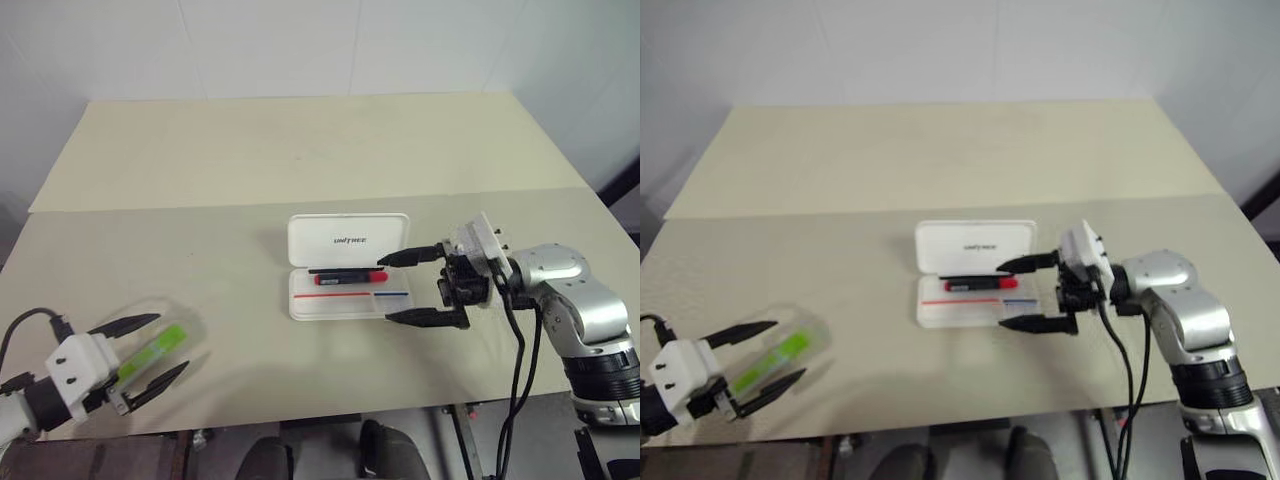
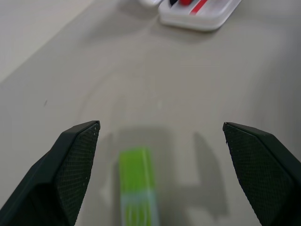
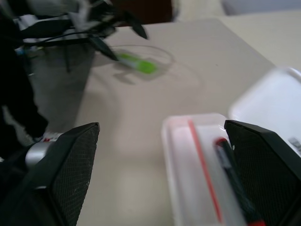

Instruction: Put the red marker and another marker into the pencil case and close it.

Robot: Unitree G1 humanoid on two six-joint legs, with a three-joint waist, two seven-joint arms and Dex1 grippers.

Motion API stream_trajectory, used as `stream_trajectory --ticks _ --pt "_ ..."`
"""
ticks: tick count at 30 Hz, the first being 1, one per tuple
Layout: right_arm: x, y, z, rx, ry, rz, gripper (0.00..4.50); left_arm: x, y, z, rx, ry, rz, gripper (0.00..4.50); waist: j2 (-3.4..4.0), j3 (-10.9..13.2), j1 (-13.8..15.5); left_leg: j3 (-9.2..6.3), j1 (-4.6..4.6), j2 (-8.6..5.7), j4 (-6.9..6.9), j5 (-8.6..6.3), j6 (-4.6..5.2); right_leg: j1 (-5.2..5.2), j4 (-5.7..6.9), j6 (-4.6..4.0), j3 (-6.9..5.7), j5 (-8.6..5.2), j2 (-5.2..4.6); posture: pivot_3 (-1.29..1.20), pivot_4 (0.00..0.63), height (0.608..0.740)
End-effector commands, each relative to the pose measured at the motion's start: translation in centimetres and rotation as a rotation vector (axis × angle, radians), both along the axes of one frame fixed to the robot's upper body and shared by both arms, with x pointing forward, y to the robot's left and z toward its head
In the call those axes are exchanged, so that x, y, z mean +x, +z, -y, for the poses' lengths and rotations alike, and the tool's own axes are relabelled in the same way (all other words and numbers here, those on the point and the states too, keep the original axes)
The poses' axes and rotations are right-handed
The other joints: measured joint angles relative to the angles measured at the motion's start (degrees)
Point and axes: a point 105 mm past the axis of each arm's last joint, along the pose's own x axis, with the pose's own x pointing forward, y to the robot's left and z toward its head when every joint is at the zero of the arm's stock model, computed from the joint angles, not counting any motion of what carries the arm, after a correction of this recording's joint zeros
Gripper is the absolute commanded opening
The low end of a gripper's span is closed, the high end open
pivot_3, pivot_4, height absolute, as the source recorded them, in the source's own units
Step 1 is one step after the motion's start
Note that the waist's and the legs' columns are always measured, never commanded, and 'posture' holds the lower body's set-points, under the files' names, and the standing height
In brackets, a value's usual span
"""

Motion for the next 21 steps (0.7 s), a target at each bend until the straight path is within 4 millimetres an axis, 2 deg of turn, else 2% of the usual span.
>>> stream_trajectory --ticks 1,8,15,19,21 --pt "-2.1 -0.1 0.1 -0.025 0.131 0.104 4.48 -0.6 -1.0 -2.0 0.008 0.062 -0.003 4.50 -0.01 0.00 0.08 0.04 0.01 0.00 0.01 -0.07 0.04 0.00 0.00 -0.01 -0.01 0.00 0.00 0.00 0.150 0.740" --pt "-2.3 -1.0 0.2 -0.052 0.173 0.175 4.48 -0.3 -2.3 -2.6 -0.009 0.065 -0.030 4.50 0.00 0.00 0.08 0.30 0.13 0.01 0.09 -0.31 0.14 -0.04 0.00 0.00 -0.05 0.00 0.00 0.00 0.150 0.740" --pt "-1.7 -0.7 0.6 -0.054 0.128 0.174 4.48 0.0 -5.5 -2.8 -0.055 0.074 -0.145 4.50 0.08 -0.08 0.50 0.46 0.19 0.03 0.09 -0.34 0.14 -0.06 0.00 0.00 -0.06 0.00 0.00 0.00 0.150 0.740" --pt "-1.7 -0.5 0.8 -0.057 0.123 0.162 4.50 0.1 -6.6 -3.6 -0.055 0.112 -0.172 3.59 0.42 -0.24 0.69 0.54 0.19 0.06 0.07 -0.34 0.13 0.05 0.05 0.00 -0.03 0.00 0.00 0.00 0.150 0.740" --pt "-1.7 -0.5 0.8 -0.063 0.121 0.166 4.50 0.2 -6.8 -3.6 -0.064 0.116 -0.173 2.92 0.52 -0.29 0.70 0.54 0.25 0.08 0.07 -0.33 0.11 0.09 0.15 -0.01 -0.03 0.00 0.00 0.00 0.150 0.740"
